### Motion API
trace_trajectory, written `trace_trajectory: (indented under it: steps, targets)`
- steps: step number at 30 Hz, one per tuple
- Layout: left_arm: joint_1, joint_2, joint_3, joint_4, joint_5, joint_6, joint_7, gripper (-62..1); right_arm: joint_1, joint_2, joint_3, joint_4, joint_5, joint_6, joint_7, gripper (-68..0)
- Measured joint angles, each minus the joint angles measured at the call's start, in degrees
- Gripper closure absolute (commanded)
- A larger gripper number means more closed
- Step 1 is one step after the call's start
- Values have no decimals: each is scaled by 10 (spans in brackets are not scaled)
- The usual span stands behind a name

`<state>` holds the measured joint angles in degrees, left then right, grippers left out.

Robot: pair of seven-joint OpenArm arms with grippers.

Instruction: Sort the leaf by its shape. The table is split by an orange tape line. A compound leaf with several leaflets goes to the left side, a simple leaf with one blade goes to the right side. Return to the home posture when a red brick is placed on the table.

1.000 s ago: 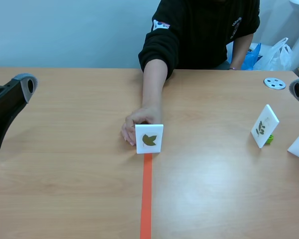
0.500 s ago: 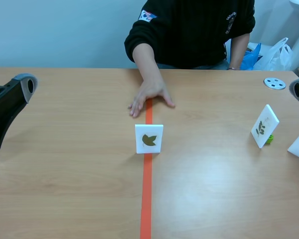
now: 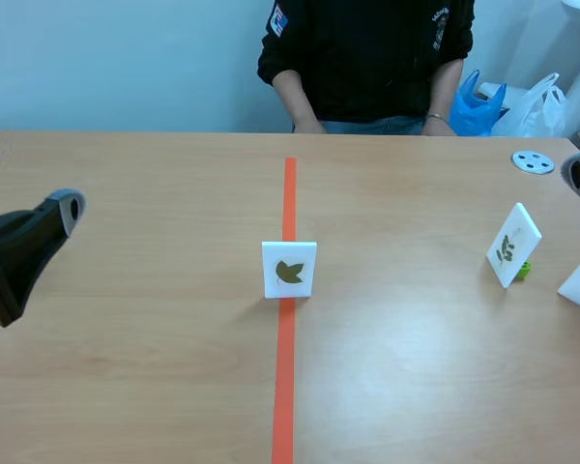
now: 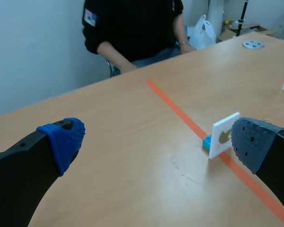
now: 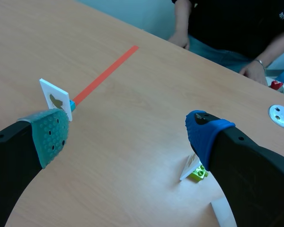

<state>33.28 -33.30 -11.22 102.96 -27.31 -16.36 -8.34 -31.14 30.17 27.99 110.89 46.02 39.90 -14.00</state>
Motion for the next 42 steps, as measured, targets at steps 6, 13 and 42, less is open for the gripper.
trace_trajectory:
  steps: [6,13,42]
  targets:
    - [-57,-39,100,-40,5,-47,0,-623,0,0,0,0,0,0,0,-506]
    - [-184,-59,233,-119,70,-47,0,-623,0,0,0,0,0,0,0,-506]
    - [-616,150,586,-620,169,-53,-44,-623,0,0,0,0,0,0,4,-506]
